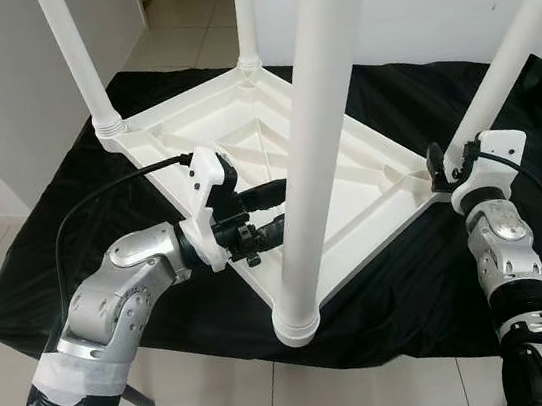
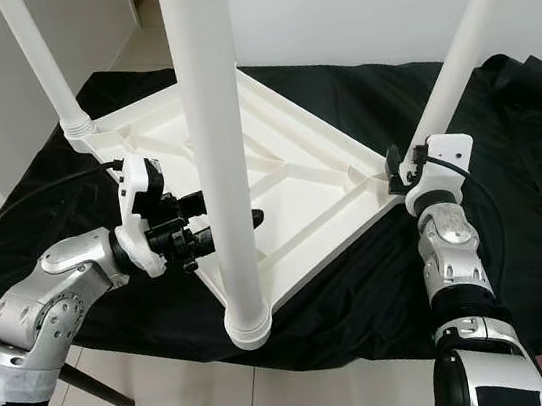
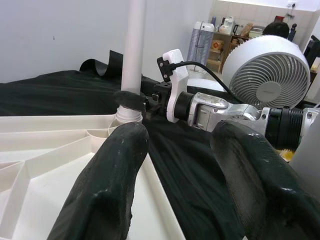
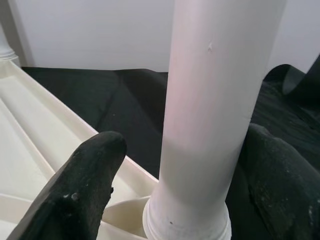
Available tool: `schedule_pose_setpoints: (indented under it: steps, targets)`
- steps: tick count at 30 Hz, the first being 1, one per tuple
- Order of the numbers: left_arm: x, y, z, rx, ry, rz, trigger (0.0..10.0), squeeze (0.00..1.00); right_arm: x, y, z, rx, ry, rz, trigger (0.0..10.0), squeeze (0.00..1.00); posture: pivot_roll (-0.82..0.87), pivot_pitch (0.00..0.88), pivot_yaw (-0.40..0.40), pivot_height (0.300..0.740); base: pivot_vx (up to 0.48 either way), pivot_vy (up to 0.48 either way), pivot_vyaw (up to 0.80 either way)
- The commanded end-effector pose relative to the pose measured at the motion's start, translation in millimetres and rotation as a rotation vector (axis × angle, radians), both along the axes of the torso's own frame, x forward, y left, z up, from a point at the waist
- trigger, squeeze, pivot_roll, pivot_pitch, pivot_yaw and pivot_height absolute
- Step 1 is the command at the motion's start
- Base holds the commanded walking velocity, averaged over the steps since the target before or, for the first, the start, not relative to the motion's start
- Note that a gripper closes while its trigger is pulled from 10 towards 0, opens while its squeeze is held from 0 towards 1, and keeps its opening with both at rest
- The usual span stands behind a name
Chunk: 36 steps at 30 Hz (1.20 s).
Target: Building children table
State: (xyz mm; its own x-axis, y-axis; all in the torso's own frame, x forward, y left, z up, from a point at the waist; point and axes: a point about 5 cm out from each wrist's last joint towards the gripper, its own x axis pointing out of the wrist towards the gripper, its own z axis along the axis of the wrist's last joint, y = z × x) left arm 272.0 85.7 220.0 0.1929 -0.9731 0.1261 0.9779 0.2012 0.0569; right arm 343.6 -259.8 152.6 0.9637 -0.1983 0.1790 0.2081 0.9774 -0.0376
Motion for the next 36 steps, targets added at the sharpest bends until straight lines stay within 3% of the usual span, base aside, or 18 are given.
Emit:
schedule_pose_setpoints:
  steps: [1,4,5,10,15,18,28,29,36]
  targets:
    - [4.2,0.5,0,0.035,-0.056,-0.035,10.0,0.00,-7.5,0.3,-12,0.028,0.005,-0.040,10.0,0.00,-0.04,0.031,-0.004,0.740,0.000,0.000,0.00]
    - [12.0,5.1,0,0.039,-0.055,0.031,10.0,0.00,-12.4,-0.4,-15,0.040,-0.007,-0.067,10.0,0.00,-0.04,0.032,-0.003,0.740,0.000,0.000,0.00]
    - [22.3,13.7,0,0.044,-0.057,0.115,10.0,0.00,-21.1,0.6,-20,0.054,-0.025,-0.106,10.0,0.00,-0.05,0.034,0.001,0.740,0.000,0.000,0.00]
    - [41.4,28.0,0,0.049,-0.078,0.274,10.0,0.00,-39.0,7.7,-27,0.086,-0.065,-0.157,10.0,0.00,-0.05,0.034,0.002,0.740,0.000,0.000,0.00]
    - [49.0,35.6,2,0.049,-0.089,0.335,10.0,0.00,-51.1,11.3,-33,0.098,-0.073,-0.183,10.0,0.00,-0.05,0.032,0.000,0.740,0.000,0.000,0.00]
    - [60.4,49.7,5,0.034,-0.093,0.428,10.0,0.00,-66.4,19.6,-45,0.115,-0.050,-0.206,10.0,0.00,-0.06,0.020,0.003,0.740,0.000,0.000,0.00]
    - [74.6,68.3,3,0.038,-0.072,0.540,10.0,0.00,-77.0,30.4,-63,0.142,0.024,-0.249,10.0,0.00,-0.05,0.007,0.011,0.740,0.000,0.000,0.00]
    - [76.5,83.2,2,0.035,-0.037,0.574,10.0,0.00,-73.5,36.9,-64,0.158,0.051,-0.232,10.0,0.00,-0.05,0.009,0.011,0.740,0.000,0.000,0.00]
    - [69.0,99.6,-3,0.067,-0.041,0.597,10.0,0.00,-63.1,35.5,-62,0.159,0.073,-0.221,10.0,0.00,-0.03,0.014,0.003,0.740,0.000,0.000,0.00]
